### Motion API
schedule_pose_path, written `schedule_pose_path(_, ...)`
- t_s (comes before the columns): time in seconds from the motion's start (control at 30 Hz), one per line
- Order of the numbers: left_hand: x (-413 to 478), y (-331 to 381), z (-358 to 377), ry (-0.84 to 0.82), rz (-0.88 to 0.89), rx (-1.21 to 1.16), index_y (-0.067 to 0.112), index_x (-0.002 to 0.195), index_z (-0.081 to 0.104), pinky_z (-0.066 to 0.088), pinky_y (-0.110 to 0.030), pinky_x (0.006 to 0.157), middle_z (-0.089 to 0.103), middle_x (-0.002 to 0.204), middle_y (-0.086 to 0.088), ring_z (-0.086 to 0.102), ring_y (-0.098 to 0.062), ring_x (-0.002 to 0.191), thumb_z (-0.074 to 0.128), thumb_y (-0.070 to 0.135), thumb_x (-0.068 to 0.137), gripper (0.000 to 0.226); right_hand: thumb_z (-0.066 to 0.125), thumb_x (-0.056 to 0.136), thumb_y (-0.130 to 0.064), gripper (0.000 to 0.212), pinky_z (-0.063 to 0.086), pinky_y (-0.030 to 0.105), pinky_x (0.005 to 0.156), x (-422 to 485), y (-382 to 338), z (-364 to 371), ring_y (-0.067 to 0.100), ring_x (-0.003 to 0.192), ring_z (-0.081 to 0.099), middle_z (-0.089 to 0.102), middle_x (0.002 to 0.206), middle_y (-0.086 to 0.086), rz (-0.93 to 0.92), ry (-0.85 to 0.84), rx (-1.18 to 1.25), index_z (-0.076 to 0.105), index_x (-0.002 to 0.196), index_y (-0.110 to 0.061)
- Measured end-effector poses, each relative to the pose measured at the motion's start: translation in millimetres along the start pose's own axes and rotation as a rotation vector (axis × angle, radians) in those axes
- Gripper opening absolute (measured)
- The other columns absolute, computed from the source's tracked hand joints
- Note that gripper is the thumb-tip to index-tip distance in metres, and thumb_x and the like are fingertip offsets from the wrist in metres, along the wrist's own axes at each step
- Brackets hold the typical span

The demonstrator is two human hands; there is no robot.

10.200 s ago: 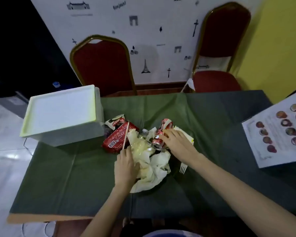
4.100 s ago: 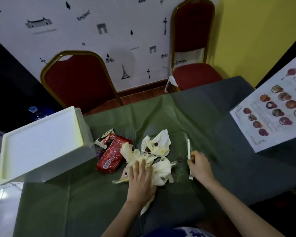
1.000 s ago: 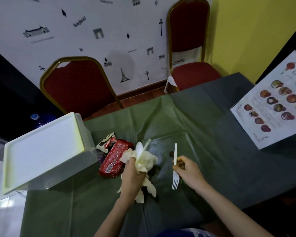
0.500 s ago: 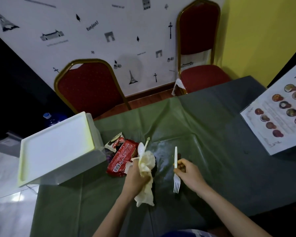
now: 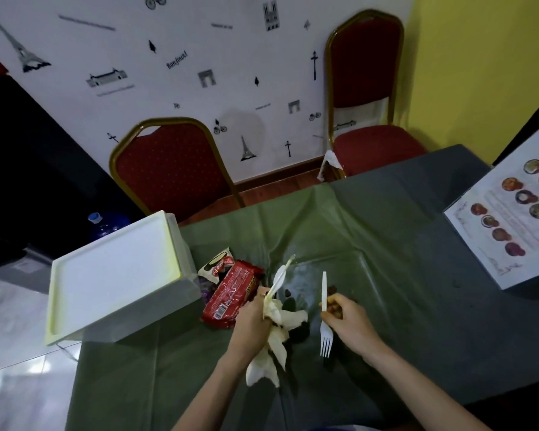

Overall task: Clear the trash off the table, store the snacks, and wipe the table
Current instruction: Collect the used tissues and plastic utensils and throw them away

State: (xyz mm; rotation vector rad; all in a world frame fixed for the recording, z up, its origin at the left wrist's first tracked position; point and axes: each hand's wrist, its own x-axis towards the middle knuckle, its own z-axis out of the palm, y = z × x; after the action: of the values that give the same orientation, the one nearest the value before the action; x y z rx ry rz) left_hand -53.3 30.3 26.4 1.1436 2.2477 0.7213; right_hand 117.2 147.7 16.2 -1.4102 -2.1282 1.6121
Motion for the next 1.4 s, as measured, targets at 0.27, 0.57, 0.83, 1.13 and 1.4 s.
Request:
schedule_pose_path(0.27, 0, 4, -9, 0.138, -0.122, -0.123, 0.017, 0.095, 0.060, 0.044, -0.013, 0.057, 0.066, 0.080, 0.006, 0.060, -0.002, 0.071, 0.056, 0.016, 0.089, 0.008, 0.062, 0.088, -0.013, 0.002, 0.051, 0.034, 0.072, -1, -11, 11, 0.020, 0.077, 0.062, 0.064, 0.081, 0.009, 0.000, -0.010, 0.000, 0.060, 0.088, -0.011)
schedule_pose_path(0.57, -31, -28, -35, 0.080, -0.279, -0.427, 0.038, 0.109, 0.061, 0.054, -0.031, 0.082, 0.070, 0.104, 0.010, 0.066, -0.004, 0.095, 0.065, 0.029, 0.084, 0.027, 0.063, 0.087, -0.011, 0.009, 0.044, 0.020, 0.064, -3, -38, 48, 0.011, 0.078, 0.063, 0.066, 0.081, -0.003, -0.048, -0.111, 0.099, 0.062, 0.086, -0.020)
schedule_pose_path(0.83, -72, -55, -63, 0.167, -0.392, -0.318, 0.024, 0.073, 0.062, 0.042, -0.008, 0.052, 0.068, 0.073, 0.007, 0.061, 0.005, 0.063, 0.052, 0.014, 0.086, 0.019, 0.065, 0.086, -0.011, 0.020, 0.048, 0.019, 0.068, -21, -67, 107, 0.009, 0.083, 0.064, 0.068, 0.087, -0.004, -0.121, -0.248, 0.057, 0.060, 0.084, -0.030)
schedule_pose_path(1.13, -143, -126, -119, 0.284, -0.440, -0.614, 0.007, 0.085, 0.061, 0.055, -0.037, 0.073, 0.068, 0.080, -0.003, 0.066, -0.014, 0.074, 0.061, 0.038, 0.085, 0.031, 0.063, 0.087, -0.014, 0.012, 0.047, 0.018, 0.069, -58, -106, 204, 0.004, 0.085, 0.064, 0.068, 0.090, -0.007, -0.200, -0.352, -0.095, 0.065, 0.091, -0.025)
schedule_pose_path(1.4, -217, -238, -162, 0.552, -0.486, -0.996, 0.020, 0.088, 0.068, 0.056, -0.032, 0.077, 0.073, 0.090, -0.003, 0.068, -0.016, 0.087, 0.058, 0.031, 0.091, 0.015, 0.067, 0.084, -0.011, 0.028, 0.050, 0.024, 0.066, -105, -157, 334, 0.013, 0.080, 0.063, 0.066, 0.087, 0.001, -0.206, -0.322, -0.154, 0.056, 0.103, -0.028)
